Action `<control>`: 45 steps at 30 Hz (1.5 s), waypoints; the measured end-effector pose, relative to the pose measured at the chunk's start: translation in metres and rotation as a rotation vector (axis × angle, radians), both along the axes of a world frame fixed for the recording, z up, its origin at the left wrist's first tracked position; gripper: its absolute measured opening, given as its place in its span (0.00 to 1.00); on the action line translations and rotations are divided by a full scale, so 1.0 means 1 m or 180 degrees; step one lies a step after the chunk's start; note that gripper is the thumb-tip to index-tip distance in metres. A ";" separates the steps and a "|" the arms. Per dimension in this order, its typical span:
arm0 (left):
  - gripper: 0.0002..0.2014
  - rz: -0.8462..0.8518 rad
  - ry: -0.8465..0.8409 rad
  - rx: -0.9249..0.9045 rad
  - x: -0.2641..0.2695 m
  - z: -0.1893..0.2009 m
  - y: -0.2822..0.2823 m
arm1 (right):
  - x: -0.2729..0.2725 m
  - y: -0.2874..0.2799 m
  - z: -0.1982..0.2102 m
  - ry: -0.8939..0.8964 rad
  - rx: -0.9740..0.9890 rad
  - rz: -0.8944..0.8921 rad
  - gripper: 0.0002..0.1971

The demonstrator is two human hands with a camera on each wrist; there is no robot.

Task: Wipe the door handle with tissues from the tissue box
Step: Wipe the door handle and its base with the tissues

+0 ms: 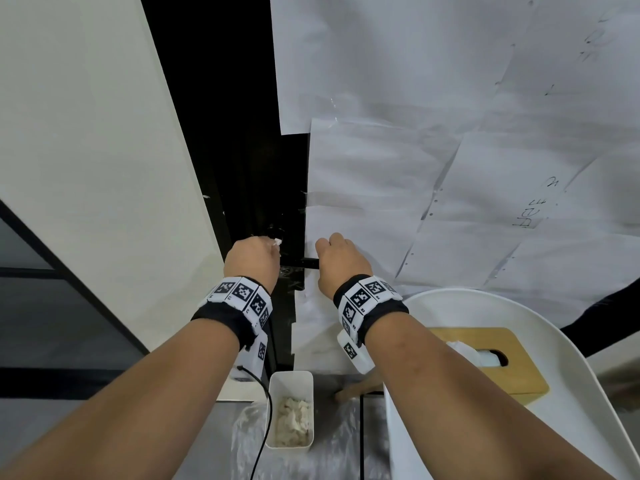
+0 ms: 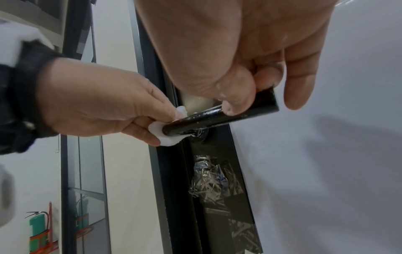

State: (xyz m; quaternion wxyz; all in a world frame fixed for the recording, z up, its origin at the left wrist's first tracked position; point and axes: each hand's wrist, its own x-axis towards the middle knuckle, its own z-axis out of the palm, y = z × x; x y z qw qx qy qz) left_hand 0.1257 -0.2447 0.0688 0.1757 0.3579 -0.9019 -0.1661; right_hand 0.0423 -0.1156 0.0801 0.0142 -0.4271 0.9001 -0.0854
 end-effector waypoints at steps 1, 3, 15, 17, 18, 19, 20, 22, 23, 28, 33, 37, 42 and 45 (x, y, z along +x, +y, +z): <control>0.15 -0.0050 0.0041 0.0013 0.004 -0.002 0.001 | 0.000 0.000 0.000 0.0004 0.0009 0.0000 0.16; 0.14 -0.0148 0.0134 0.0062 0.013 -0.004 0.004 | 0.001 0.000 0.000 0.0019 0.0029 -0.0005 0.16; 0.17 -0.0110 0.0320 0.0466 0.025 -0.011 0.015 | 0.000 0.002 -0.002 0.0041 -0.0005 -0.0032 0.16; 0.18 -0.0053 0.0327 0.0508 0.025 -0.017 0.011 | 0.000 0.002 -0.002 0.0055 -0.0013 -0.0028 0.16; 0.15 -0.0110 0.0397 0.0405 0.025 -0.018 0.007 | 0.000 0.002 -0.003 0.0066 -0.0015 -0.0021 0.16; 0.12 -0.0217 0.0429 0.0235 0.025 -0.018 0.005 | 0.000 0.003 -0.003 0.0077 -0.0016 -0.0014 0.16; 0.09 -0.0343 0.0408 0.0016 0.025 -0.017 0.004 | 0.000 0.003 -0.003 0.0082 -0.0015 -0.0009 0.16; 0.07 -0.0441 0.0282 -0.0096 0.021 -0.012 0.006 | 0.000 0.002 -0.004 0.0087 -0.0009 -0.0002 0.16; 0.07 -0.0369 0.0193 0.0064 0.017 -0.007 0.006 | 0.000 0.002 -0.004 0.0085 -0.0006 -0.0001 0.17; 0.12 -0.0010 -0.0269 0.0636 -0.002 -0.002 -0.001 | -0.001 0.000 -0.004 0.0101 0.0007 -0.0003 0.17; 0.03 -0.0678 0.0151 -0.0488 0.009 -0.024 0.008 | -0.001 -0.001 -0.006 0.0097 0.0003 -0.0021 0.17; 0.04 -0.0920 0.0302 -0.0732 0.007 -0.025 0.007 | 0.002 -0.002 -0.005 0.0102 0.0026 -0.0065 0.16; 0.08 -0.1061 0.0424 -0.1128 0.009 -0.021 0.020 | 0.003 0.001 -0.003 0.0139 0.0051 -0.0081 0.15; 0.15 -0.0859 0.0467 -0.1048 0.014 -0.030 0.014 | 0.002 0.004 -0.003 0.0153 0.0036 -0.0070 0.15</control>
